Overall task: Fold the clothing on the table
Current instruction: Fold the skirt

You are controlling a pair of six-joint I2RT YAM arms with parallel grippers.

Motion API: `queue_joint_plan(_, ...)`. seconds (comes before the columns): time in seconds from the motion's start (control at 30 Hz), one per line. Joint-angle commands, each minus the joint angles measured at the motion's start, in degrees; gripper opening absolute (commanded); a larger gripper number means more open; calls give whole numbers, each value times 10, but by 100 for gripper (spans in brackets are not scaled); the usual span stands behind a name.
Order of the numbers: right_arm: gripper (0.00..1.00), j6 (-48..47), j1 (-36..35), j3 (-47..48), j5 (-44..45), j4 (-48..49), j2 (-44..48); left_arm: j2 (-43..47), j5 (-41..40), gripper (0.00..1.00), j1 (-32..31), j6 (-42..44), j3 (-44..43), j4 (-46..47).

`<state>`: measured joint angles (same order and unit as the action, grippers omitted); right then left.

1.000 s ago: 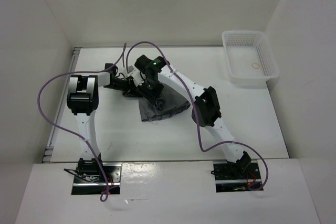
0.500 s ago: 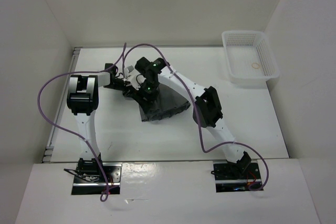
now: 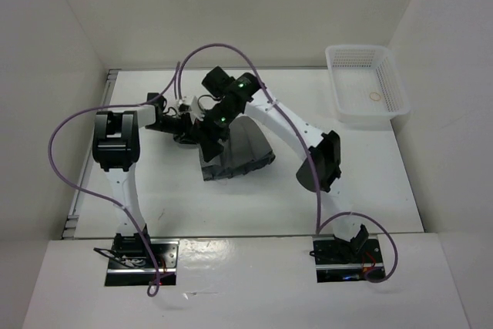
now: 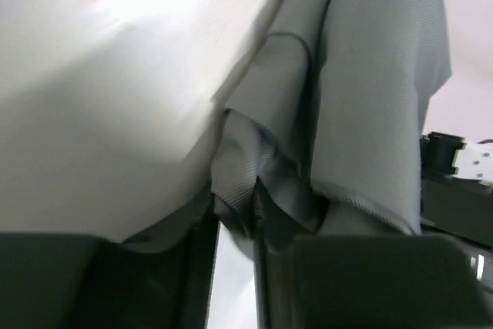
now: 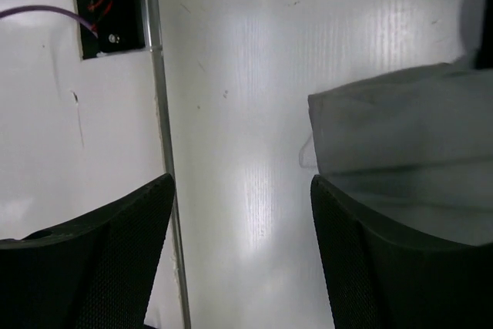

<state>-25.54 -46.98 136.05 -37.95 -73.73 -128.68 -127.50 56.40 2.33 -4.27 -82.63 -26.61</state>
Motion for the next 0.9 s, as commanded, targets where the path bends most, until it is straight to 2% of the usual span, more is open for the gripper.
queue_joint_plan(0.0,77,-11,31,-25,18,-4,76,29,-46,34,50,60,11,-44)
queue_joint_plan(0.03,78,-17,39,-39,37,-4,90,37,-46,45,58,74,16,-52)
queue_joint_plan(0.13,78,-17,79,-110,60,11,129,61,-59,57,86,99,33,-64)
queue_joint_plan(0.17,78,-17,100,-131,68,20,140,68,-60,65,91,105,34,-72)
queue_joint_plan(0.3,78,-11,157,-245,103,72,192,117,-84,73,109,123,53,-79)
queue_joint_plan(0.5,79,1,251,-401,148,130,284,165,-64,74,102,152,14,-115)
queue_joint_plan(0.73,79,6,374,-547,145,161,367,140,52,73,31,201,-161,-236)
queue_joint_plan(0.87,79,18,392,-615,139,172,412,119,90,73,-2,219,-233,-275)
